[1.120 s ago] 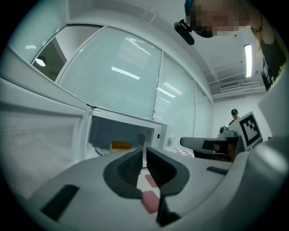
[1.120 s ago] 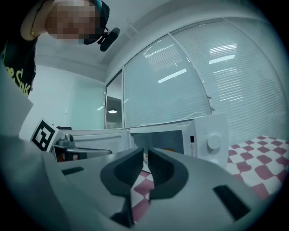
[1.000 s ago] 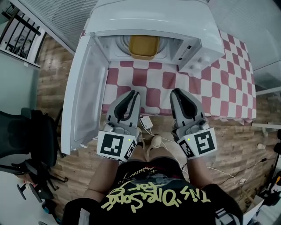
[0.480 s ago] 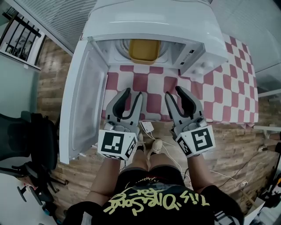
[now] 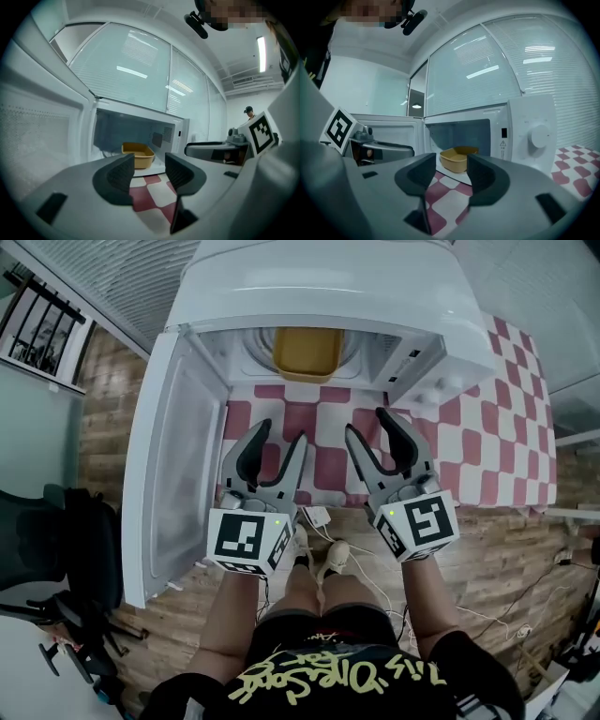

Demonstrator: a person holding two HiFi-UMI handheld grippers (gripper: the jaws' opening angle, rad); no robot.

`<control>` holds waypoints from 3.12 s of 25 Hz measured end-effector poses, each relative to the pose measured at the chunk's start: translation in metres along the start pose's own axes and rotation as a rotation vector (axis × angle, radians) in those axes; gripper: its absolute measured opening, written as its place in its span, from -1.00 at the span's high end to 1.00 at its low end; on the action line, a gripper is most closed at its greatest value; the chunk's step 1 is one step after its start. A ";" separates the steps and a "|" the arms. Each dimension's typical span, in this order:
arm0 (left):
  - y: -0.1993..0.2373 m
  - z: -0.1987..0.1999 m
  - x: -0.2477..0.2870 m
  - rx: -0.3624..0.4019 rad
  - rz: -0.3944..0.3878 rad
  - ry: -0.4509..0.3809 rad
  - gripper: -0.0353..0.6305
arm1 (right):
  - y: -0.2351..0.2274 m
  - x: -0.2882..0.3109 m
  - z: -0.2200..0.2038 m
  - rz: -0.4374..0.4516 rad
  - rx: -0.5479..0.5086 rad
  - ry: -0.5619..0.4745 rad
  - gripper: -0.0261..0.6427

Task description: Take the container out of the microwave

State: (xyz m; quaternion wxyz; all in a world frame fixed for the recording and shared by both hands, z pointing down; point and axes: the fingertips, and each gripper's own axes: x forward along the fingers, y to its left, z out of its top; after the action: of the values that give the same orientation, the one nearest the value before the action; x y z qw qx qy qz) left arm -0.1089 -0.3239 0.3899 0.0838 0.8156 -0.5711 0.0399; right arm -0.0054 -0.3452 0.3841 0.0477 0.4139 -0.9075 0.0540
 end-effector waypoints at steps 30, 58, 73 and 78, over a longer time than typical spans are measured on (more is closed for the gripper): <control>0.058 -0.040 0.066 0.019 0.106 0.143 0.27 | -0.022 0.080 -0.043 -0.007 -0.063 0.153 0.24; 0.068 -0.052 0.104 0.102 0.079 0.176 0.26 | -0.021 0.118 -0.057 0.045 -0.068 0.188 0.21; 0.062 -0.049 0.113 0.101 0.020 0.186 0.26 | -0.024 0.123 -0.057 0.064 -0.037 0.170 0.21; 0.061 -0.050 0.116 0.100 -0.001 0.199 0.26 | -0.020 0.125 -0.058 0.080 -0.042 0.171 0.21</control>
State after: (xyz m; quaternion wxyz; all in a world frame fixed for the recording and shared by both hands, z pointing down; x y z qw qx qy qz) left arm -0.1249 -0.4424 0.4636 0.0993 0.8112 -0.5568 0.1488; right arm -0.0691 -0.4432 0.4586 0.1313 0.3701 -0.9168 0.0718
